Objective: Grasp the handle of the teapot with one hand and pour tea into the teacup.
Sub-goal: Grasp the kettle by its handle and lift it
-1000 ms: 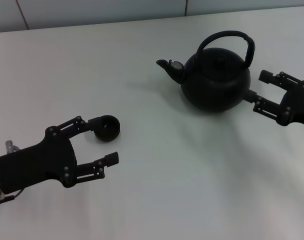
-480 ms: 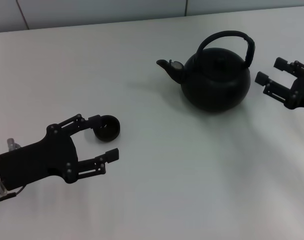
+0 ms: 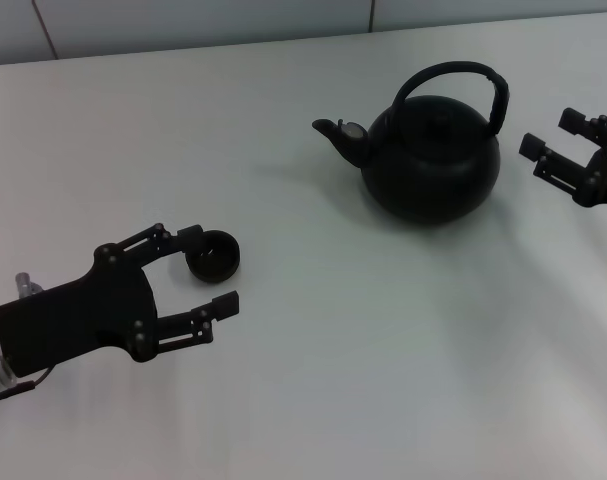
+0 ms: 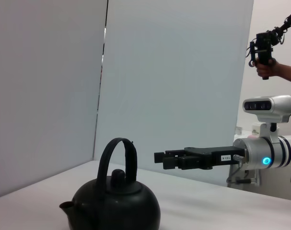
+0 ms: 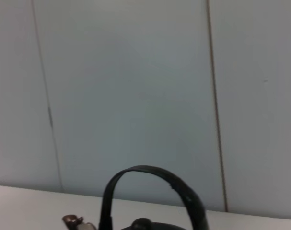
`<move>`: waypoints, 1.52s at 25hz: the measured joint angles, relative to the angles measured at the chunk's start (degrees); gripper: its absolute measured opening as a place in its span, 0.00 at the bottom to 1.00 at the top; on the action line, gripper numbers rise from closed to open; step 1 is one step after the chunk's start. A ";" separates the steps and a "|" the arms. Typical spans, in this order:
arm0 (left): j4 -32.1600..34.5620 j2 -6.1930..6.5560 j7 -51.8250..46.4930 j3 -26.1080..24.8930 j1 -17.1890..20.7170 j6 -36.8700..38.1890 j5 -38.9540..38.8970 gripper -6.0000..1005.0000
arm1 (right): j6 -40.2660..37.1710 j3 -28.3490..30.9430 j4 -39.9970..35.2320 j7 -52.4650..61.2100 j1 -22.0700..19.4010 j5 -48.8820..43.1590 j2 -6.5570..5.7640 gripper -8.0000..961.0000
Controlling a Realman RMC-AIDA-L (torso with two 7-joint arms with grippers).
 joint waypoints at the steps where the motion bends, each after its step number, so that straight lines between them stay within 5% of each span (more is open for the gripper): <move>1: 0.00 0.00 0.00 -0.08 0.00 -0.12 -0.01 0.86 | 0.37 0.00 0.11 0.00 0.04 0.31 0.00 0.72; 38: 0.27 0.30 0.18 -0.33 -0.27 -1.59 0.36 0.86 | 14.11 -0.13 9.30 -2.96 8.64 2.66 0.08 0.72</move>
